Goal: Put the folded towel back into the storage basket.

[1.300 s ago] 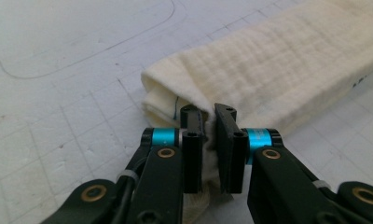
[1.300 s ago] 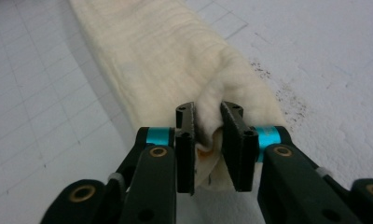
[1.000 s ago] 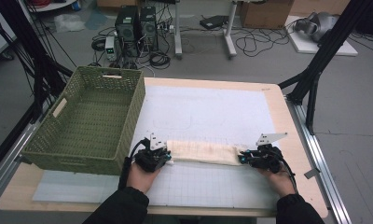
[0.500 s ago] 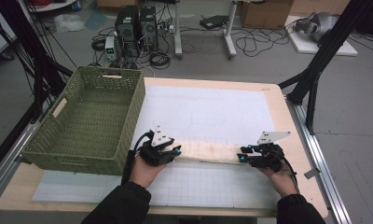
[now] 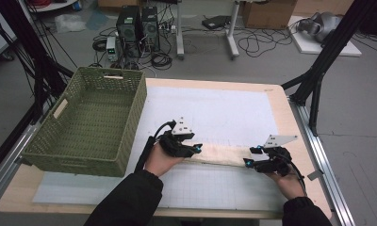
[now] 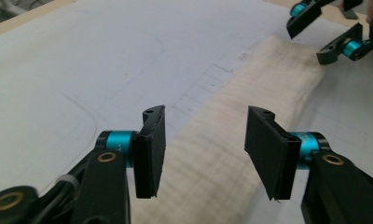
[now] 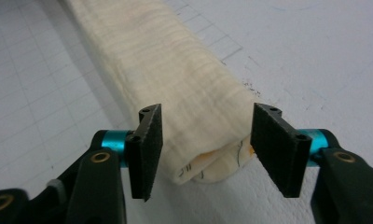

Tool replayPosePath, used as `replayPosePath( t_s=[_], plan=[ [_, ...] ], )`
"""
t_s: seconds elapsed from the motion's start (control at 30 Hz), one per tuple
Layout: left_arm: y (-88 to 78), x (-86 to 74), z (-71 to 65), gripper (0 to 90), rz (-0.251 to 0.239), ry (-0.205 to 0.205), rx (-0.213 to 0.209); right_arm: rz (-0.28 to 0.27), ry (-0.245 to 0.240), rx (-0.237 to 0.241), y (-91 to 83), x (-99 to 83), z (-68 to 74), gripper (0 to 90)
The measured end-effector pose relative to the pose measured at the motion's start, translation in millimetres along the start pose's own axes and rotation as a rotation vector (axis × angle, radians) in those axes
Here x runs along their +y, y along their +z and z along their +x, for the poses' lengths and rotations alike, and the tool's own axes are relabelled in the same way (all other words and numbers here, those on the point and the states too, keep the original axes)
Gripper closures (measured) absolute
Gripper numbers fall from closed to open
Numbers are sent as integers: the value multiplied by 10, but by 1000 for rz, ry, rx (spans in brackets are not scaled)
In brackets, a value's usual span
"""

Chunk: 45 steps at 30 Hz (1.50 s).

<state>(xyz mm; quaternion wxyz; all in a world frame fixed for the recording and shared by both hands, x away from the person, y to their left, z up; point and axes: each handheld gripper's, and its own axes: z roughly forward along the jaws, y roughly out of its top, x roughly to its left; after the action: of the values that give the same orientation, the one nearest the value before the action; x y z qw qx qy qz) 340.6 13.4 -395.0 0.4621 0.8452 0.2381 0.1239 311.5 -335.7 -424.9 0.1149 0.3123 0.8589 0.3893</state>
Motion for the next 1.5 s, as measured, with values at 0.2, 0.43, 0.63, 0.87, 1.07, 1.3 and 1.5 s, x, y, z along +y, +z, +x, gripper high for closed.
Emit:
replayPosePath(
  t_s=[0.2, 0.43, 0.63, 0.87, 1.07, 1.3, 1.5],
  plan=[
    [79, 147, 0, 434, 46, 32, -31, -38, 6, -4, -115, -2, -12, 344],
    [207, 319, 14, 379, 83, 59, -73, -60, 17, -5, -209, -26, -25, 307],
    [399, 238, 58, 287, 118, 23, -137, -60, 22, -5, -219, -57, -36, 291],
    [614, 164, -6, 282, 189, 52, -147, -60, 15, 2, -205, -50, -29, 291],
    [769, 102, -70, 279, 238, 80, -157, -54, 11, 2, -186, -49, -26, 291],
    [831, 60, -104, 272, 275, 82, -165, -48, 9, 7, -172, -51, -16, 291],
    [761, 42, -82, 272, 284, 90, -175, -48, 5, 2, -187, -67, -15, 288]
  ],
)
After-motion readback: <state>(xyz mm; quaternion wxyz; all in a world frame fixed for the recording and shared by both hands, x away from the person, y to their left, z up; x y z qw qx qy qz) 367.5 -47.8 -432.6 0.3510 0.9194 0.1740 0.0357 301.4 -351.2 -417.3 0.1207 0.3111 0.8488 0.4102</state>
